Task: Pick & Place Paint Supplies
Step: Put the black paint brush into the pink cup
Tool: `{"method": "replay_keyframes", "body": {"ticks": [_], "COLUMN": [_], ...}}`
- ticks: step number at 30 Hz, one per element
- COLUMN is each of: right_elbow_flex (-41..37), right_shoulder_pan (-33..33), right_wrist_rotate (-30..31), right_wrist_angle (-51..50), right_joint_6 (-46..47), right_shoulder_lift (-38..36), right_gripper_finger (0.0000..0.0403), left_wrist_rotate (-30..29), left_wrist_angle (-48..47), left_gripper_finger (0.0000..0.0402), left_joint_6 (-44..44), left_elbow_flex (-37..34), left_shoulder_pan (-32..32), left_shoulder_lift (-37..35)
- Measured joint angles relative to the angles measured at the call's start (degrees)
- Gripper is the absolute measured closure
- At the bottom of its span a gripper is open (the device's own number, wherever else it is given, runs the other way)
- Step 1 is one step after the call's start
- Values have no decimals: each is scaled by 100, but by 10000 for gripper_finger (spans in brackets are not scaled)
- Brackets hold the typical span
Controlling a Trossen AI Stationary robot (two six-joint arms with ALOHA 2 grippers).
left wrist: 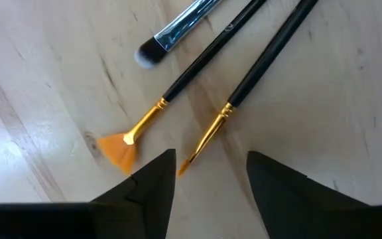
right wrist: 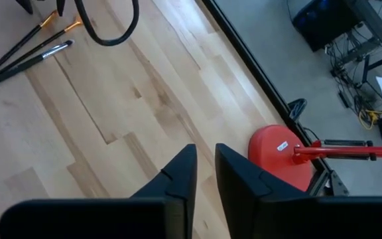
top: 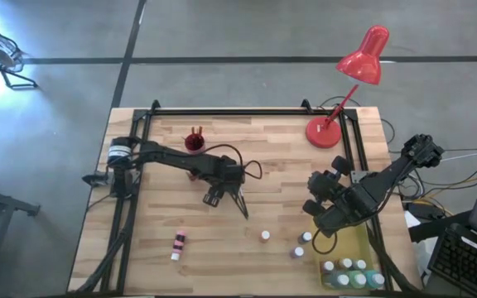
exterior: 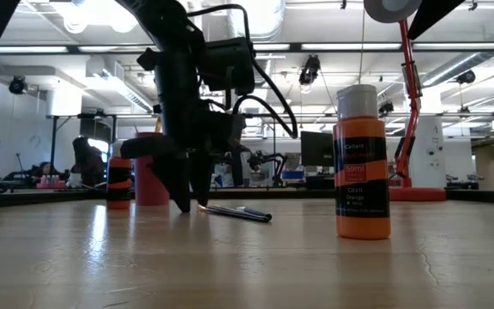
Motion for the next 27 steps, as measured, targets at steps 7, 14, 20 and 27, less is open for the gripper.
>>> {"method": "replay_keyframes", "body": {"ticks": [7,14,20,27], "right_elbow_flex": [-4,-7,-7,-7], "right_shoulder_pan": [0,-1,-2,-4], "right_wrist_rotate": [7,11,9,9], "right_wrist_angle": [5,25,41,47], "right_joint_6": [0,0,0,0], "right_shoulder_lift": [0,0,0,0], "right_gripper_finger": [354,337,321,307], "left_wrist_rotate": [11,-53,-131,-133], "left_wrist_angle": [-28,106,104,25], "left_gripper_finger": [269,368,395,399], "left_joint_6": [-36,-36,-40,-36], "left_elbow_flex": [26,27,30,37], "left_shoulder_pan": [34,82,88,92], "left_shoulder_lift": [4,17,17,15]}}
